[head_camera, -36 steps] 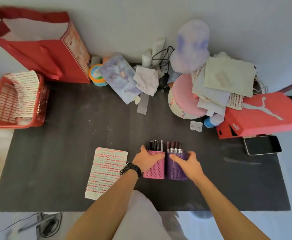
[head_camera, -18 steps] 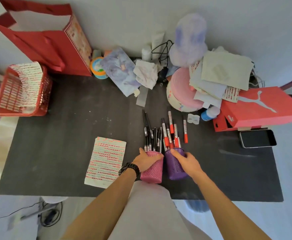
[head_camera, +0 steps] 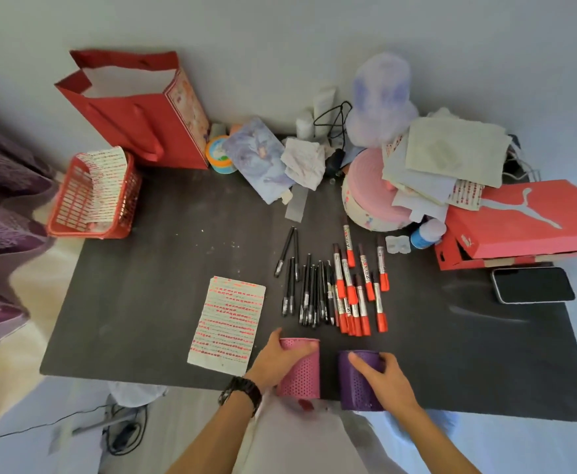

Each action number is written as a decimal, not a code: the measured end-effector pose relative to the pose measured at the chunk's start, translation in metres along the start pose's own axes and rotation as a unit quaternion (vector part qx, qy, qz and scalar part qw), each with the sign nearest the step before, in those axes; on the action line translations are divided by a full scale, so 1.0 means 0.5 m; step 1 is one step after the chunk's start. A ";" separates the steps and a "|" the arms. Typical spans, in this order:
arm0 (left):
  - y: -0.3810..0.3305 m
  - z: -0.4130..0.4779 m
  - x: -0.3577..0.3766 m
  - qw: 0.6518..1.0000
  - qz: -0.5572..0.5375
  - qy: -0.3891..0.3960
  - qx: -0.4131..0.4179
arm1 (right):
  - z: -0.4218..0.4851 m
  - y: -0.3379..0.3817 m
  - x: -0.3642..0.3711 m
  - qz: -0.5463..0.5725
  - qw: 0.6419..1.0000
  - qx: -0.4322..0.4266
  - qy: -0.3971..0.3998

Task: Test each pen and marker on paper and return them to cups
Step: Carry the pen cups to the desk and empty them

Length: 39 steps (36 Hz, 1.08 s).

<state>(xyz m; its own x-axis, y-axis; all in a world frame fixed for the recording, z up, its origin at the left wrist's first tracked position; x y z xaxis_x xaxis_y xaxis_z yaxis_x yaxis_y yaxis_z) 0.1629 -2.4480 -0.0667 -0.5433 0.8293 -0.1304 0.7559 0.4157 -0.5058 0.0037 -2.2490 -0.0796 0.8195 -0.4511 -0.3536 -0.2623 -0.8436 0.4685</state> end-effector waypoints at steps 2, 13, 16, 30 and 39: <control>0.006 -0.024 -0.027 0.999 -0.031 -0.026 0.016 | -0.011 0.003 0.010 0.005 1.000 -0.006 0.002; 0.064 -0.131 -0.334 0.944 -0.135 -0.274 0.128 | -0.070 0.230 0.189 -0.015 0.973 -0.199 0.118; 0.079 -0.128 -0.435 0.923 -0.137 -0.329 0.146 | -0.089 0.324 0.265 -0.056 0.955 -0.269 0.111; 0.080 0.019 -0.752 0.917 -0.076 -0.361 0.154 | -0.018 0.586 0.646 -0.174 0.915 -0.364 0.008; 0.084 0.052 -0.770 0.938 -0.057 -0.303 0.161 | 0.007 0.603 0.696 -0.231 0.912 -0.339 -0.004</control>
<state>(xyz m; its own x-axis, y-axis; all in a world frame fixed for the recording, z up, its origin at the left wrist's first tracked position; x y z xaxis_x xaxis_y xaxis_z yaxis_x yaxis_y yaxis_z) 0.3941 -2.7594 -0.0602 -0.7959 0.3808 -0.4707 0.5834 0.2744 -0.7644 0.2078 -2.6613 -0.0642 0.7581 -0.0984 -0.6447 0.4877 -0.5708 0.6606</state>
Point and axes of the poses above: each hand's wrist, its own z-axis towards the middle knuckle, its own x-axis out of the palm, y = z × x, the point moved 6 cm from there along z, towards the middle knuckle, and after that the axes turned 3 degrees about -z, right-handed, at the moved point
